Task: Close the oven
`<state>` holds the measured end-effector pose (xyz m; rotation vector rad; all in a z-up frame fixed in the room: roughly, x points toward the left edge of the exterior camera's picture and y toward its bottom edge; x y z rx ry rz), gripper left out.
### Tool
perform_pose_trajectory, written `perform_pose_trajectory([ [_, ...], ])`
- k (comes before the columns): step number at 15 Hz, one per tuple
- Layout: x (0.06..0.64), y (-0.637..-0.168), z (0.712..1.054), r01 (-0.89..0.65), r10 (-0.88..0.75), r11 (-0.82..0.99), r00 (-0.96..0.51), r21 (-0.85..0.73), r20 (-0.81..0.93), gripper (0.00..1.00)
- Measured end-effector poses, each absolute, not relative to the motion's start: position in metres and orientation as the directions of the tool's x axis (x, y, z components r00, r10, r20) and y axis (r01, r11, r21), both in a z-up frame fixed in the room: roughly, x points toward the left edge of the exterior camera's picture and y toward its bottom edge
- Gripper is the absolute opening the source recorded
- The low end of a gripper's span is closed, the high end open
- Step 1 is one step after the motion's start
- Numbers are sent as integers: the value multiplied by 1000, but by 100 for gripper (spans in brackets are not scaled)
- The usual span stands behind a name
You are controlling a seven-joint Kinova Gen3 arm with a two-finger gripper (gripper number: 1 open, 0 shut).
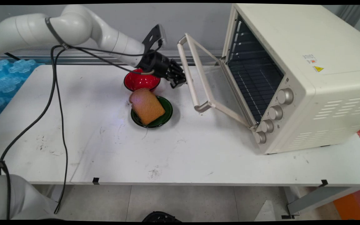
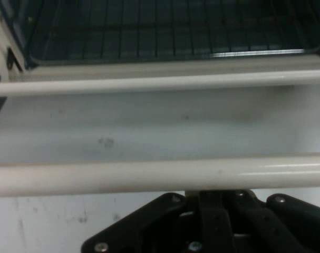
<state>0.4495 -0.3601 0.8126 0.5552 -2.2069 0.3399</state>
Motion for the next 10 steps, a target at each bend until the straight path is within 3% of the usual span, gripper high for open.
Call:
perform_pose_trajectory([
  [10,411,-397,852,-469,-224,880,-556,-79,801,0],
])
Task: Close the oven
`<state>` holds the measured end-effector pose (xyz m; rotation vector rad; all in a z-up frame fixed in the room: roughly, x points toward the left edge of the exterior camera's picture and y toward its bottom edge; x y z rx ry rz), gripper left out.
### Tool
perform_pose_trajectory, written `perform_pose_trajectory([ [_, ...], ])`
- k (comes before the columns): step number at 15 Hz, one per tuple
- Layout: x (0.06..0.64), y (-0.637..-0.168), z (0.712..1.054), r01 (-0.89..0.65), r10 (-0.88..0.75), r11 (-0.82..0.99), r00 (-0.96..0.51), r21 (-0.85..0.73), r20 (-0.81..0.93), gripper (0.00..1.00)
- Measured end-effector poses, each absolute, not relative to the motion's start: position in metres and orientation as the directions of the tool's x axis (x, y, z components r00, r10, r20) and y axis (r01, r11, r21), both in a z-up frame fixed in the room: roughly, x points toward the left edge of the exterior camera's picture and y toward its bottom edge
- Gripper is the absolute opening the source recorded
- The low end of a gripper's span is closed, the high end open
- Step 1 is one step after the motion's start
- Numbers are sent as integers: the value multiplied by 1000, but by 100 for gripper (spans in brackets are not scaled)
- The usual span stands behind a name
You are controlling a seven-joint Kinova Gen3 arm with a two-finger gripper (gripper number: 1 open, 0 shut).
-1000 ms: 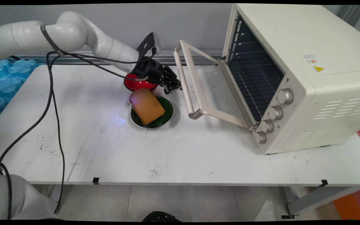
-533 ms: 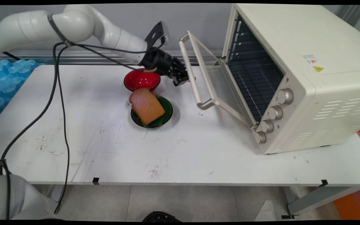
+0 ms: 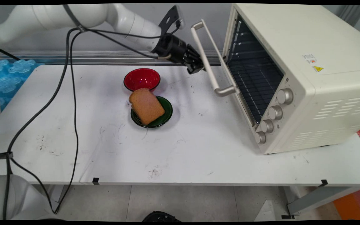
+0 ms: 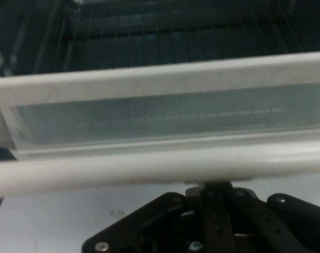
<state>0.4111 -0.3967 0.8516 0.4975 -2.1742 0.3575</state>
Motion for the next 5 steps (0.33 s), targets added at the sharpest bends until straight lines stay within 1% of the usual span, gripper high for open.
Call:
perform_pose_trajectory([
  [5,399,-408,866,-466,-222,882,-550,-75,805,0],
])
